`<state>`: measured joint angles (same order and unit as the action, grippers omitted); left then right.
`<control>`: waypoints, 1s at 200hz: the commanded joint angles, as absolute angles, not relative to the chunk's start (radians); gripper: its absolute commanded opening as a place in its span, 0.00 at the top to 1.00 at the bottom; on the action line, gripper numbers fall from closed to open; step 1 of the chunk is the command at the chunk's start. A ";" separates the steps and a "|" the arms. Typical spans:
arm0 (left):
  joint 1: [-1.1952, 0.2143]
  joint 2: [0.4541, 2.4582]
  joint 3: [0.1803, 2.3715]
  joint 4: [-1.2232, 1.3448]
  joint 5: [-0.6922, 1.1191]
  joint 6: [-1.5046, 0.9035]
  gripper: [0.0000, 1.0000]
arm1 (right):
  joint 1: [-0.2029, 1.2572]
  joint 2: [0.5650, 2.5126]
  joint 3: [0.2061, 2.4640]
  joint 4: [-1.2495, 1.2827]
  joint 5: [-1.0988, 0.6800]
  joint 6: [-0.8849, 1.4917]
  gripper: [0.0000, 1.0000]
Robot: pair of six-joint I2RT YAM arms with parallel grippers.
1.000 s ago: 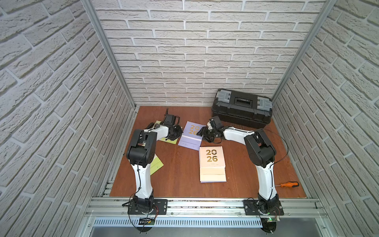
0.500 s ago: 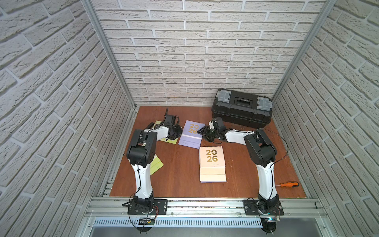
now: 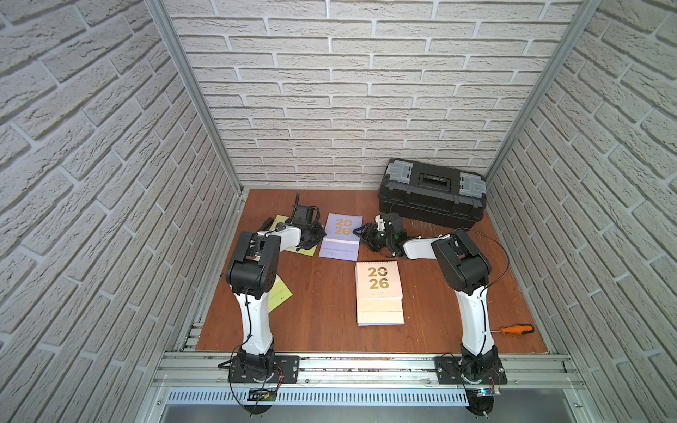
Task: Stack the calendars
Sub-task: Pick up the calendar at the center of the board.
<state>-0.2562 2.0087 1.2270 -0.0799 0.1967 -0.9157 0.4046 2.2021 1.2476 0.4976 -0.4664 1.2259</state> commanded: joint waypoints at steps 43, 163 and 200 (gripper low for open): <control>-0.276 1.996 1.216 -0.153 0.259 -0.897 1.00 | 0.440 2.221 1.247 0.840 -0.584 1.336 0.49; -0.269 1.968 1.216 -0.176 0.258 -0.888 1.00 | 0.439 2.166 1.233 0.632 -0.488 1.230 0.64; -0.269 1.952 1.219 -0.185 0.257 -0.887 1.00 | 0.438 2.146 1.239 0.596 -0.460 1.197 0.73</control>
<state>-0.2604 1.9892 1.2270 -0.1532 0.2451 -0.9005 0.4339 2.2250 1.2377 0.5968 -0.4835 1.2423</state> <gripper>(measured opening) 0.045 0.300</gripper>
